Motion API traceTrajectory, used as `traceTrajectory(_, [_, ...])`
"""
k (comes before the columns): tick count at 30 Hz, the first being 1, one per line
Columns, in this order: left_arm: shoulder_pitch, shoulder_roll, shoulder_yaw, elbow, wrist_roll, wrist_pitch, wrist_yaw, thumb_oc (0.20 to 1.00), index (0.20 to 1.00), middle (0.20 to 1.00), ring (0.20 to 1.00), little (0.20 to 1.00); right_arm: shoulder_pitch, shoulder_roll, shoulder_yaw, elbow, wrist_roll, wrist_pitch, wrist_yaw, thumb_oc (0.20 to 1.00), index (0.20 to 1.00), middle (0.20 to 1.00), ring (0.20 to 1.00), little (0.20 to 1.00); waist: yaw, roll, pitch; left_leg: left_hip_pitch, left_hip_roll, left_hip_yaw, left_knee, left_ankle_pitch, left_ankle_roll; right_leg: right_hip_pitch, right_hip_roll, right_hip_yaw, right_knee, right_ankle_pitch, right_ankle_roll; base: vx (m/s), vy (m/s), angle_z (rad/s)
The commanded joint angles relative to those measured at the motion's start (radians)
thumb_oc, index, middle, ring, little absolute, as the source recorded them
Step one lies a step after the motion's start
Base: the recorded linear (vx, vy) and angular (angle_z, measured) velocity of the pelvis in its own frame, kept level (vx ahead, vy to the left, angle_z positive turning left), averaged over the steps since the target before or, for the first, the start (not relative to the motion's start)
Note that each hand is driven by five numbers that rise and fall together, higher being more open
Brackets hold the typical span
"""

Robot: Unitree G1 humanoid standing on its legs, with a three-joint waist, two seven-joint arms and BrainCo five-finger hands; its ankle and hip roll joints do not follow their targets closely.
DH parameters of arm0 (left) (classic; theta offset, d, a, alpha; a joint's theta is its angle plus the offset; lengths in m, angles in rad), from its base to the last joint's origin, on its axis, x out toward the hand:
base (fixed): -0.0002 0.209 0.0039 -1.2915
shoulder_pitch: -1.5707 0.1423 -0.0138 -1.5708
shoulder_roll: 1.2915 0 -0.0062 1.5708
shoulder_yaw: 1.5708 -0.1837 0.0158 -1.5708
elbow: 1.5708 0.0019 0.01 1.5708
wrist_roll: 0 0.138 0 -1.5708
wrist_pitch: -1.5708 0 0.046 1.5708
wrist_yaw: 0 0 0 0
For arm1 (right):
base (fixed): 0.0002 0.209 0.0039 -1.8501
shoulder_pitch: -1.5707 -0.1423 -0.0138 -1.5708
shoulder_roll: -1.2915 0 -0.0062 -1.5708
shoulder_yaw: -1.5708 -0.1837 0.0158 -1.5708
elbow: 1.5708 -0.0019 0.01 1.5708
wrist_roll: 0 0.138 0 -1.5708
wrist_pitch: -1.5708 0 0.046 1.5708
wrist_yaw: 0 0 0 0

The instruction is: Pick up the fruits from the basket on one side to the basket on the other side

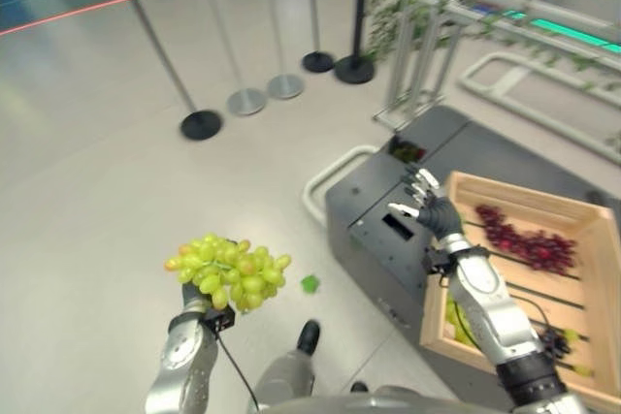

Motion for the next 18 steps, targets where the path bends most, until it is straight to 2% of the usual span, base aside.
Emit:
traceTrajectory(1, [-0.058, 0.031, 0.033, -0.093, -0.011, -0.069, -0.015, 0.200, 0.200, 0.200, 0.200, 0.200, -0.065, 0.024, -0.028, -0.086, -0.021, -0.071, -0.023, 1.000, 1.000, 1.000, 1.000, 1.000, -0.028, -0.033, 0.001, -0.017, 0.030, 0.036, 0.110, 0.056, 0.001, 0.087, -0.059, 0.071, -0.223, 0.037, 0.152, -0.26, 0.013, 1.32])
traceTrajectory(2, [-0.035, 0.034, 0.045, -0.113, -0.006, -0.075, -0.027, 0.200, 0.200, 0.200, 0.200, 0.200, -0.043, 0.035, -0.032, -0.089, -0.024, -0.070, -0.019, 1.000, 1.000, 1.000, 1.000, 1.000, -0.026, -0.042, -0.002, 0.017, 0.014, 0.033, 0.182, -0.002, -0.001, 0.088, -0.100, -0.008, -0.215, 0.046, 0.151, -0.30, 0.002, 1.33])
traceTrajectory(3, [-0.026, 0.035, 0.050, -0.117, -0.008, -0.074, -0.034, 0.200, 0.200, 0.200, 0.200, 0.200, -0.035, 0.041, -0.035, -0.093, -0.026, -0.068, -0.015, 1.000, 1.000, 1.000, 1.000, 1.000, -0.030, -0.045, -0.007, 0.039, 0.011, 0.036, 0.200, -0.035, 0.002, 0.084, -0.112, -0.041, -0.208, 0.046, 0.149, -0.22, -0.005, 1.40])
traceTrajectory(4, [-0.026, 0.035, 0.050, -0.117, -0.008, -0.073, -0.034, 0.200, 0.200, 0.200, 0.200, 0.200, -0.035, 0.041, -0.035, -0.094, -0.026, -0.068, -0.015, 1.000, 1.000, 1.000, 1.000, 1.000, -0.033, -0.045, -0.008, 0.036, 0.009, 0.034, 0.197, -0.030, 0.003, 0.081, -0.113, -0.044, -0.208, 0.049, 0.150, -0.14, -0.010, 1.12])
traceTrajectory(5, [-0.025, 0.035, 0.055, -0.121, -0.012, -0.074, -0.037, 0.200, 0.200, 0.200, 0.200, 0.200, -0.029, 0.048, -0.038, -0.095, -0.026, -0.073, -0.012, 1.000, 1.000, 1.000, 1.000, 1.000, -0.035, -0.051, -0.012, 0.061, 0.006, 0.045, 0.229, -0.069, 0.004, 0.078, -0.131, -0.089, -0.212, 0.057, 0.150, -0.16, -0.003, 1.04])
traceTrajectory(6, [-0.024, 0.034, 0.058, -0.128, -0.017, -0.073, -0.040, 0.200, 0.200, 0.200, 0.200, 0.200, -0.027, 0.052, -0.038, -0.095, -0.025, -0.073, -0.013, 1.000, 1.000, 1.000, 1.000, 1.000, -0.035, -0.055, -0.015, 0.090, 0.019, 0.065, 0.249, -0.108, 0.002, 0.077, -0.144, -0.121, -0.210, 0.060, 0.149, -0.29, 0.069, 1.18])
traceTrajectory(7, [-0.021, 0.036, 0.062, -0.135, -0.020, -0.072, -0.044, 0.200, 0.200, 0.200, 0.200, 0.200, -0.029, 0.057, -0.042, -0.095, -0.023, -0.076, -0.014, 1.000, 1.000, 1.000, 1.000, 1.000, -0.036, -0.057, -0.026, 0.146, 0.065, 0.084, 0.252, -0.150, -0.008, 0.071, -0.172, -0.193, -0.202, 0.069, 0.155, -0.22, 0.078, 1.22])
traceTrajectory(8, [-0.022, 0.036, 0.062, -0.136, -0.020, -0.072, -0.044, 0.200, 0.200, 0.200, 0.200, 0.200, -0.030, 0.057, -0.043, -0.095, -0.023, -0.076, -0.014, 1.000, 1.000, 1.000, 1.000, 1.000, -0.040, -0.058, -0.026, 0.143, 0.061, 0.081, 0.249, -0.144, -0.006, 0.069, -0.175, -0.196, -0.202, 0.072, 0.156, -0.21, 0.132, 1.54])
traceTrajectory(9, [-0.021, 0.035, 0.061, -0.133, -0.022, -0.070, -0.044, 0.200, 0.200, 0.200, 0.200, 0.200, -0.030, 0.058, -0.047, -0.094, -0.021, -0.079, -0.018, 1.000, 1.000, 1.000, 1.000, 1.000, -0.043, -0.054, -0.028, 0.172, 0.109, 0.103, 0.242, -0.155, -0.017, 0.069, -0.187, -0.237, -0.194, 0.076, 0.160, -0.16, 0.142, 1.25])
traceTrajectory(11, [-0.026, 0.039, 0.058, -0.131, -0.022, -0.067, -0.045, 0.200, 0.200, 0.200, 0.200, 0.200, -0.023, 0.054, -0.059, -0.095, -0.013, -0.082, -0.029, 1.000, 1.000, 1.000, 1.000, 1.000, -0.060, -0.051, -0.041, 0.211, 0.215, 0.175, 0.206, -0.138, -0.034, 0.053, -0.232, -0.318, -0.177, 0.095, 0.175, -0.22, 0.231, 1.34])
traceTrajectory(12, [-0.029, 0.043, 0.058, -0.131, -0.019, -0.065, -0.044, 0.200, 0.200, 0.200, 0.200, 0.200, -0.019, 0.054, -0.061, -0.096, -0.011, -0.082, -0.031, 1.000, 1.000, 1.000, 1.000, 1.000, -0.064, -0.045, -0.053, 0.244, 0.254, 0.191, 0.192, -0.154, -0.049, 0.052, -0.242, -0.330, -0.170, 0.090, 0.186, -0.22, 0.333, 1.70])
traceTrajectory(13, [-0.030, 0.046, 0.056, -0.133, -0.017, -0.062, -0.048, 0.200, 0.200, 0.200, 0.200, 0.200, 0.001, 0.051, -0.076, -0.103, -0.011, -0.081, -0.034, 1.000, 1.000, 1.000, 1.000, 1.000, -0.069, -0.034, -0.063, 0.266, 0.263, 0.212, 0.144, -0.162, -0.066, 0.043, -0.276, -0.383, -0.150, 0.122, 0.208, -0.15, 0.367, 1.51])
traceTrajectory(14, [-0.032, 0.051, 0.056, -0.133, -0.007, -0.061, -0.045, 0.200, 0.200, 0.200, 0.200, 0.200, 0.011, 0.057, -0.084, -0.108, -0.013, -0.082, -0.035, 1.000, 1.000, 1.000, 1.000, 1.000, -0.069, -0.030, -0.069, 0.277, 0.252, 0.208, 0.089, -0.154, -0.067, 0.034, -0.287, -0.395, -0.141, 0.138, 0.221, -0.14, 0.293, 1.49])
traceTrajectory(15, [-0.032, 0.051, 0.056, -0.133, -0.007, -0.061, -0.045, 0.200, 0.200, 0.200, 0.200, 0.200, 0.011, 0.057, -0.084, -0.108, -0.013, -0.082, -0.035, 1.000, 1.000, 1.000, 1.000, 1.000, -0.069, -0.030, -0.069, 0.277, 0.252, 0.208, 0.089, -0.154, -0.067, 0.034, -0.287, -0.395, -0.141, 0.138, 0.221, -0.19, 0.357, 1.58])
traceTrajectory(16, [-0.047, 0.071, 0.050, -0.145, 0.028, -0.056, -0.044, 0.200, 0.200, 0.200, 0.200, 0.200, 0.028, 0.067, -0.101, -0.113, -0.023, -0.082, -0.039, 1.000, 1.000, 1.000, 1.000, 1.000, -0.057, -0.036, -0.073, 0.281, 0.225, 0.183, 0.013, -0.138, -0.059, 0.028, -0.337, -0.444, -0.119, 0.183, 0.251, -0.19, 0.304, 2.01])
traceTrajectory(18, [-0.051, 0.089, 0.047, -0.157, 0.054, -0.052, -0.048, 0.200, 0.200, 0.200, 0.200, 0.200, 0.023, 0.080, -0.100, -0.103, -0.031, -0.077, -0.040, 1.000, 1.000, 1.000, 1.000, 1.000, -0.049, -0.052, -0.069, 0.286, 0.210, 0.158, -0.013, -0.146, -0.047, 0.022, -0.365, -0.458, -0.105, 0.208, 0.275, -0.19, 0.360, 1.49])
